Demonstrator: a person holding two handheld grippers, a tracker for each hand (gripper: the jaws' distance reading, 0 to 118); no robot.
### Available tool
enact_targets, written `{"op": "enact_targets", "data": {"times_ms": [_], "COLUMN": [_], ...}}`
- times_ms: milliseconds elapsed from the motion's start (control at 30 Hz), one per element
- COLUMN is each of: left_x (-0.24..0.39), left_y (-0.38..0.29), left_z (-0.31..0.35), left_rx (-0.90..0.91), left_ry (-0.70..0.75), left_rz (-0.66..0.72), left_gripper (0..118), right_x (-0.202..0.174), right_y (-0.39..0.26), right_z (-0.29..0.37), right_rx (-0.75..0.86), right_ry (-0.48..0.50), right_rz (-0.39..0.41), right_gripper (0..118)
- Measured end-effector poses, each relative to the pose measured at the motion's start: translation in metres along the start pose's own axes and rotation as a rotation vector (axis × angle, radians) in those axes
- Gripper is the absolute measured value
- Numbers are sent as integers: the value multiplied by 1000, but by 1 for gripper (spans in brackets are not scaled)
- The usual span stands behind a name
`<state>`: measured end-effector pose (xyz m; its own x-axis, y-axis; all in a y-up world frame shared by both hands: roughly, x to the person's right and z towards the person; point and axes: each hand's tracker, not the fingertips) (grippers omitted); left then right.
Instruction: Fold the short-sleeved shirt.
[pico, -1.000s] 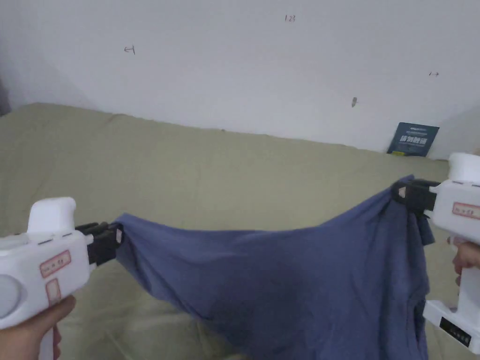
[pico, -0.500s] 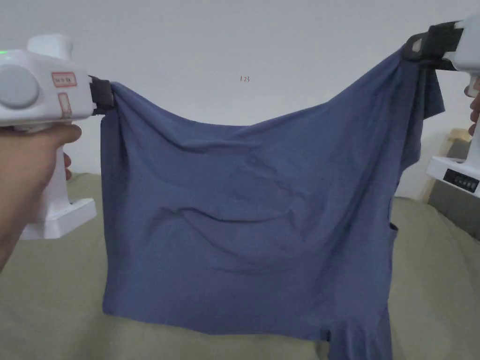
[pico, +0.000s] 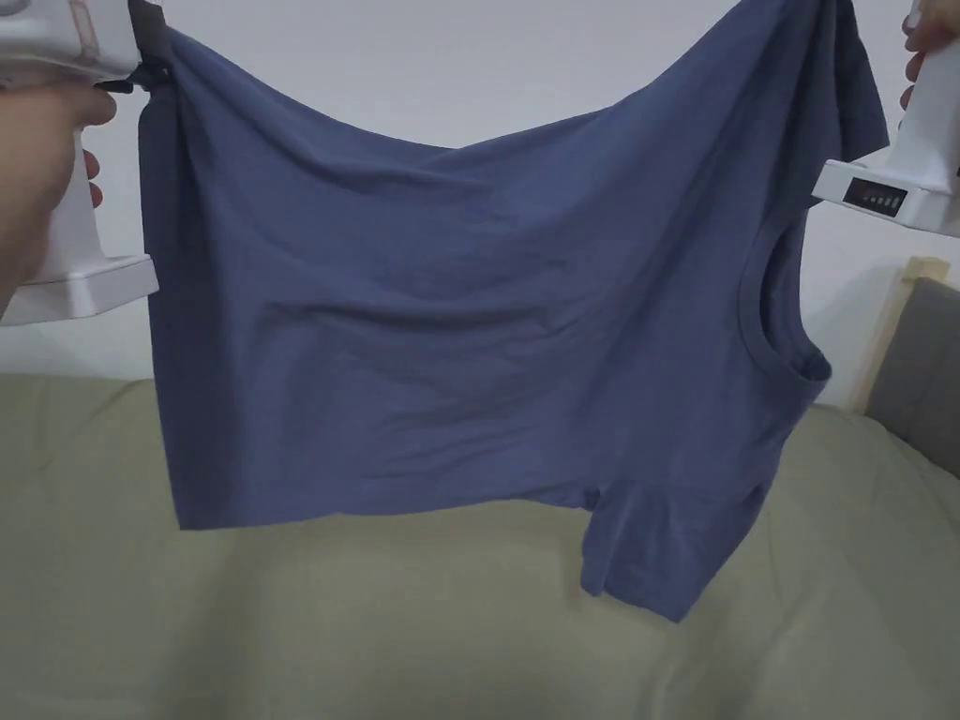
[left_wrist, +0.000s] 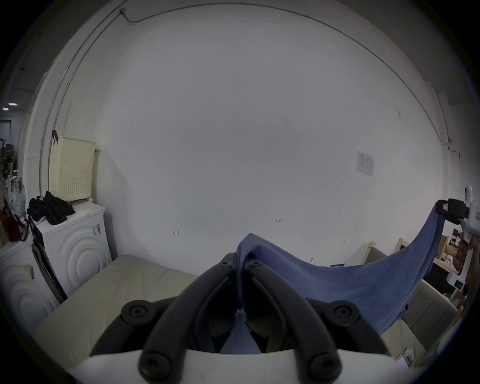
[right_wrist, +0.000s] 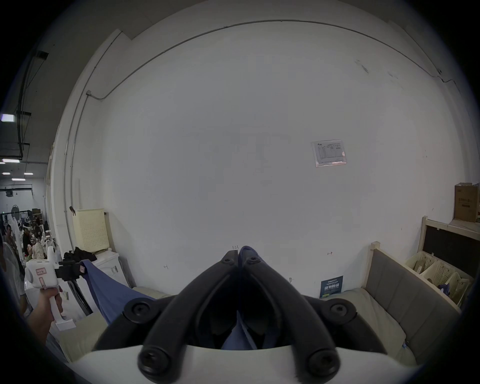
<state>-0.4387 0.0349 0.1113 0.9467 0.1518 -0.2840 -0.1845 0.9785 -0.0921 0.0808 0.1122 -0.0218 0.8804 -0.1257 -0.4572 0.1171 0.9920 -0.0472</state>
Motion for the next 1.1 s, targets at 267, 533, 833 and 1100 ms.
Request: {"op": "enact_targets", "data": {"times_ms": [267,533,833,1100], "left_x": [-2,-9,-27,-57], "left_y": [-111,-208,-263,-375], "left_z": [-53,-53,76,224], "left_rx": [-82,-148,-185,-364], "left_ry": [25,7,-61,-53], "left_rz": [24,104,71,2], "left_gripper": [0,0,0,0], "right_x": [25,45,36,21], "right_y": [-107,-174,-217,-334], "right_z": [-40,-28,99,273], "right_rx": [-65,-96,-162,-366], "right_ry": [-18,-10,23,24], "right_rz": [-57,-99,-98,-87], "right_gripper": [2,2,2,2]}}
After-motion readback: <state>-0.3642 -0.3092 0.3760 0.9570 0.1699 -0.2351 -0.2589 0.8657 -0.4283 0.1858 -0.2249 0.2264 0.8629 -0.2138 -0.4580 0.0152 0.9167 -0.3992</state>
